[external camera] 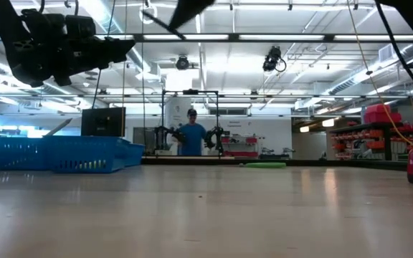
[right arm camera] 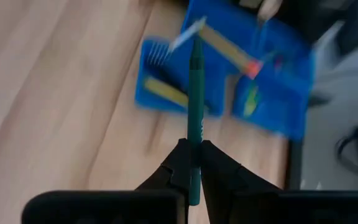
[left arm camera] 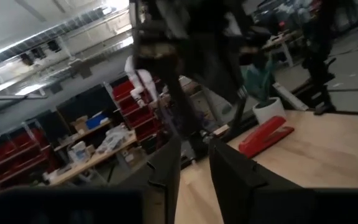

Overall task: Sort crayons/erasers/pens/pencils in bins
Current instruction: Put the green crayon into the top left blue bin

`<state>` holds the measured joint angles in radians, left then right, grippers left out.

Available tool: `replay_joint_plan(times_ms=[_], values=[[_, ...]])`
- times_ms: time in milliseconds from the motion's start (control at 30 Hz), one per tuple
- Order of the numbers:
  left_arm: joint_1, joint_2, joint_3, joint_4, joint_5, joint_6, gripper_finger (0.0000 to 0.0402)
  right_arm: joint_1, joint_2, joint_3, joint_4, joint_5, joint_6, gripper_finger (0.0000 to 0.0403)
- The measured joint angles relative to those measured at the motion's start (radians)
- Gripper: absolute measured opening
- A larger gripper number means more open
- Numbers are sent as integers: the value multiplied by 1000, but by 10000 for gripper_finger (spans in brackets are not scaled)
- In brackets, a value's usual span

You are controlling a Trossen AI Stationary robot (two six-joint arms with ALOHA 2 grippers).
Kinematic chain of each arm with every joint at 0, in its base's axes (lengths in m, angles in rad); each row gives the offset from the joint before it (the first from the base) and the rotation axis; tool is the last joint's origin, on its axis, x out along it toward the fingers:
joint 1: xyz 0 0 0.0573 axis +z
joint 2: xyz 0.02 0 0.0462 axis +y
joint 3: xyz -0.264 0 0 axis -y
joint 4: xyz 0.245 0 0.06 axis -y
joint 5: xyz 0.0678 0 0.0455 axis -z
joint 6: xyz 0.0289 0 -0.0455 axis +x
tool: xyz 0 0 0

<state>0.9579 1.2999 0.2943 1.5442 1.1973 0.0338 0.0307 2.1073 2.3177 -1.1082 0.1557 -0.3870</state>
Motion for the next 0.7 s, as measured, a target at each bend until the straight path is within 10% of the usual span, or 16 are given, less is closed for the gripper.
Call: replay_joint_plan(times_ms=[700], values=[[-313,0,0,15,-255,131,263,-15,-11,-1,152,90,-125,31]])
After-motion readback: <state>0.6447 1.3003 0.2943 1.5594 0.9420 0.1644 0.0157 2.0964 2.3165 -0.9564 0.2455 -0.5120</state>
